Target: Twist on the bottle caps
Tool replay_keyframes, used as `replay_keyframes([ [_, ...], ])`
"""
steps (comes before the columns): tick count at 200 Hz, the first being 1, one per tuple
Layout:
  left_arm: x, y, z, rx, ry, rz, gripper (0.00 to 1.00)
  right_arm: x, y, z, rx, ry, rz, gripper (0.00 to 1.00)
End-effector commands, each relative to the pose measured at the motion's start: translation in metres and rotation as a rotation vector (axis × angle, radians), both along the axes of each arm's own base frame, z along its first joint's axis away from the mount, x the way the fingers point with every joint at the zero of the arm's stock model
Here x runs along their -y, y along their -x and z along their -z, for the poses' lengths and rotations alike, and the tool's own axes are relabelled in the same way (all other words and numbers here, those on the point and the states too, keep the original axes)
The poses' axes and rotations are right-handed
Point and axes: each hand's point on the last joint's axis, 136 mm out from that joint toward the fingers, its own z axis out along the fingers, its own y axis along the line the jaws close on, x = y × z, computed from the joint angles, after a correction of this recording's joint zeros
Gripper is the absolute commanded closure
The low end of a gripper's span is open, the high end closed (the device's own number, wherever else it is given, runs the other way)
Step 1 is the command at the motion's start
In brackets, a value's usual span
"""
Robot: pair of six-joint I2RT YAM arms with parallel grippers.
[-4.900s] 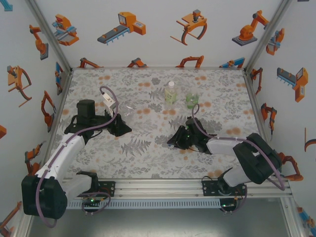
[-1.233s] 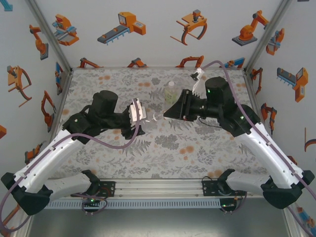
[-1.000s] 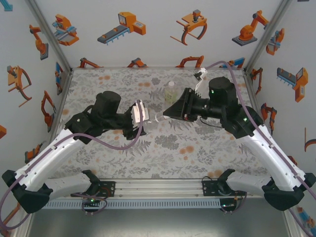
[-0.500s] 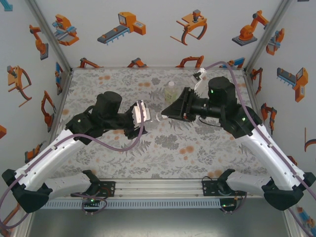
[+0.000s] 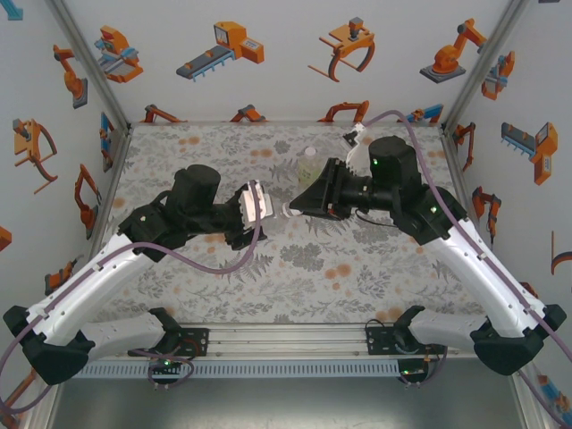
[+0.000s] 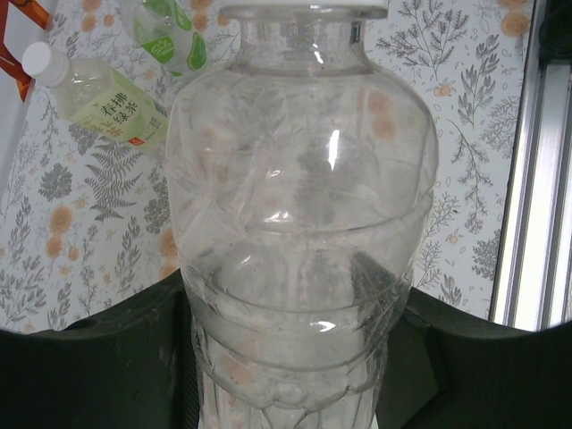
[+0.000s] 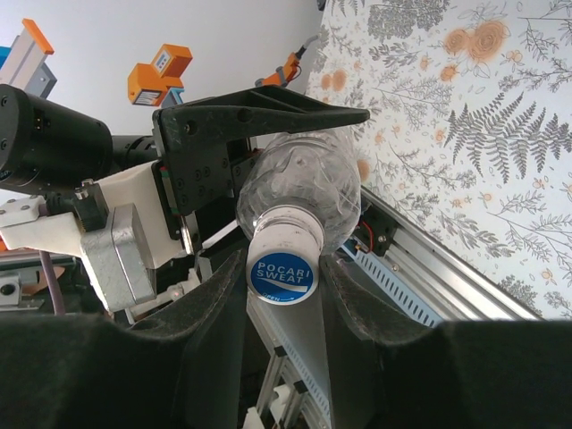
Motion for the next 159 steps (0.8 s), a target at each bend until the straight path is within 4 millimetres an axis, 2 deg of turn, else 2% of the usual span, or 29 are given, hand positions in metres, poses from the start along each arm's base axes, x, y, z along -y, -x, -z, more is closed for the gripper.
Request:
replay_keyframes([
  [1,0.005,0.004,-0.016,0.047,0.015,0.033,1.0,-0.001,0.003,-0.012,0.023,-0.015,-0.023,0.86],
  [31,0.007,0.008,-0.014,0.053,-0.012,0.047,1.0,-0.003,0.005,-0.01,0.01,-0.012,-0.042,0.87],
  [109,0.011,0.011,-0.022,0.061,0.002,0.055,1.0,-0.006,0.012,-0.009,0.01,0.007,-0.098,0.88],
  [134,0.013,0.014,-0.026,0.053,0.018,0.075,1.0,-0.004,0.014,-0.015,0.098,0.019,-0.12,0.88],
  [159,0.014,0.018,-0.027,0.042,0.025,0.091,1.0,-0.002,0.017,-0.028,0.281,0.032,-0.165,0.91],
])
